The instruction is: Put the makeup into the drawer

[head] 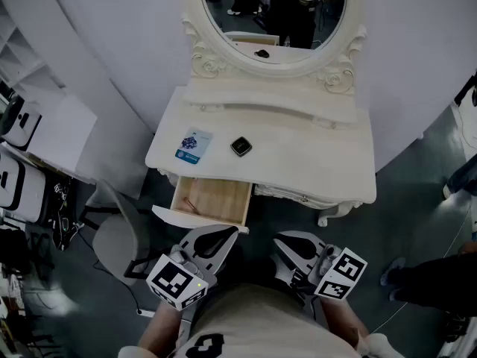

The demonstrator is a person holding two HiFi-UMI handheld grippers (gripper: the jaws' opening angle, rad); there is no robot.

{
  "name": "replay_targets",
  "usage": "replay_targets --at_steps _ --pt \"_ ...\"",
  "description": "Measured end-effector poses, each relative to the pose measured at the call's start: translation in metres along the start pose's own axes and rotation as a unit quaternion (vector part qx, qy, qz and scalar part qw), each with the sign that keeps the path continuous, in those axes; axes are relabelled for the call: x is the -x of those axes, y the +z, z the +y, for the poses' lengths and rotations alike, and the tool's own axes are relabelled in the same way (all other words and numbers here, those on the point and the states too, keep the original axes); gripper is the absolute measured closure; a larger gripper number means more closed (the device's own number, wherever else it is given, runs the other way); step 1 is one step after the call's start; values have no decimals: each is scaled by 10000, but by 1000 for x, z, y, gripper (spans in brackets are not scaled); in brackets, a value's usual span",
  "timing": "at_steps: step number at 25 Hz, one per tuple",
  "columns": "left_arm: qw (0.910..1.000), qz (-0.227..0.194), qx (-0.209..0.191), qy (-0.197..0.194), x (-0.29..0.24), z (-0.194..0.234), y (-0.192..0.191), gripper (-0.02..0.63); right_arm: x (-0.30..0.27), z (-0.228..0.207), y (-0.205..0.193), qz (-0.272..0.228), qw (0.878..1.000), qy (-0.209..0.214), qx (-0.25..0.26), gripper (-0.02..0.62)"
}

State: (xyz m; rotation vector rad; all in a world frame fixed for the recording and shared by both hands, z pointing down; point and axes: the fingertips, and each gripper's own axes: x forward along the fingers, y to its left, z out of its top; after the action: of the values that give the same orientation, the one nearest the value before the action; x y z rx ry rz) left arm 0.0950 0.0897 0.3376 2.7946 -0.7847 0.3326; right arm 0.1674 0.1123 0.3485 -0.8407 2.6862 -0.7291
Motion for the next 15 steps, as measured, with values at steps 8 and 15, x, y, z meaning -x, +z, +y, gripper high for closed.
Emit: replay_targets --at_steps 8,15 --pt "9997 54 -216 117 36 34 -13 551 -36 17 -14 196 9995 -93 242 568" --pt "9994 13 -155 320 92 96 -34 551 -107 36 -31 174 9997 -157 -83 568"
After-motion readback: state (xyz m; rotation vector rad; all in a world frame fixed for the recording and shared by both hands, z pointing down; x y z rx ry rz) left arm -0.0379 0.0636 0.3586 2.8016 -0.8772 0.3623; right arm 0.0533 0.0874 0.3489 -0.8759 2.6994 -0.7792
